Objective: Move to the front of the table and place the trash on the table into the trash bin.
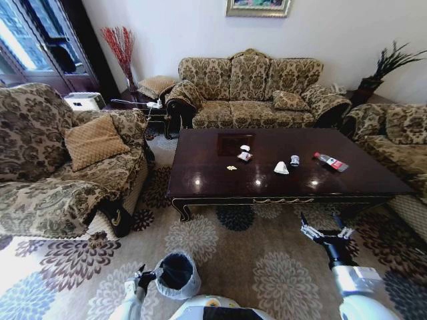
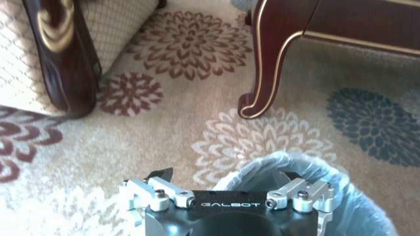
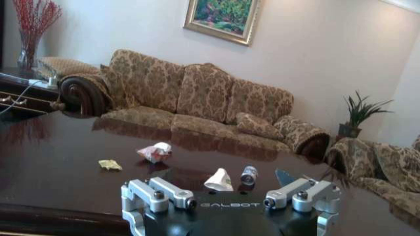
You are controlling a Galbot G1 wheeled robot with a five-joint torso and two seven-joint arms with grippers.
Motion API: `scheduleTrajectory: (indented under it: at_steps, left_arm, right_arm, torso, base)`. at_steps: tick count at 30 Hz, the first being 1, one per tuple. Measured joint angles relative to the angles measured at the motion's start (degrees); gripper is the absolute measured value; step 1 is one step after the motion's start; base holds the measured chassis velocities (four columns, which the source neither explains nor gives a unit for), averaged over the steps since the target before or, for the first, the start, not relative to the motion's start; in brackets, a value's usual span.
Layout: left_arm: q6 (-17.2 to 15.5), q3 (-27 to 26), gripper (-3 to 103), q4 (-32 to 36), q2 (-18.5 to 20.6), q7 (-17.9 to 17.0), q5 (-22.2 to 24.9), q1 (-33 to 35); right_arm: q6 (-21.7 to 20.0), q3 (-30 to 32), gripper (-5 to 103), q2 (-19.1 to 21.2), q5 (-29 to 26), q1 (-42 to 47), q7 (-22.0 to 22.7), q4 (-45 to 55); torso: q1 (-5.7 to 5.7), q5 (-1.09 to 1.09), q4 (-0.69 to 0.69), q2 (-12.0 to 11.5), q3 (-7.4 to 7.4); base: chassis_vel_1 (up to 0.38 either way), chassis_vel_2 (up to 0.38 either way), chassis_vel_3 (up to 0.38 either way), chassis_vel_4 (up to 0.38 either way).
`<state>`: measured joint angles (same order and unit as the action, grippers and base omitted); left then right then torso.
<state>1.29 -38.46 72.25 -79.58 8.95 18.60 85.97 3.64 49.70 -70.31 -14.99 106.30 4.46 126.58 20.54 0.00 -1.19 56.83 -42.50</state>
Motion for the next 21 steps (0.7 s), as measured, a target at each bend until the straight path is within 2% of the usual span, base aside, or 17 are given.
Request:
scheduleTrajectory:
  at_steps: [7,13,16,21]
  left_arm:
    - [2.5,0.7,100,-9.2,0.5,1.6,0.0,-5.3]
    - [5.7,1.1,100,-16.7,1.5,3.0,-3.1,-9.3]
    - [5.8,1.3,103,-17.9,1.9,4.3,-3.2,-9.9]
    - [5.4,2.2,94,-18.2,2.0,6.3,-3.4,-9.9]
  right_arm:
    - [-0.7,-0.2,100,0.5,0.5,0.6,0.8,0.0]
    - [-1.1,-0.9,100,-0.2,2.2,1.1,1.7,0.0]
    - [-1.1,-1.0,100,-0.7,2.5,1.5,2.1,0.1]
    - [-0.2,-0.7,100,-1.5,2.9,2.2,2.4,0.0]
  torso:
    - [0.00,0.00,0.00,0.0,0.00]
    - [0.00,0.00,0.00,0.0,0.00]
    - [0.00,0.01,0.00,0.0,0.00]
    - [0.00,0.00,0.00,0.0,0.00]
  base:
    - [0.000,0.000,0.000,0.000]
    - [0.000,0.000,0.000,0.000]
    - [0.000,0.000,0.000,0.000]
    - [0.000,0.000,0.000,0.000]
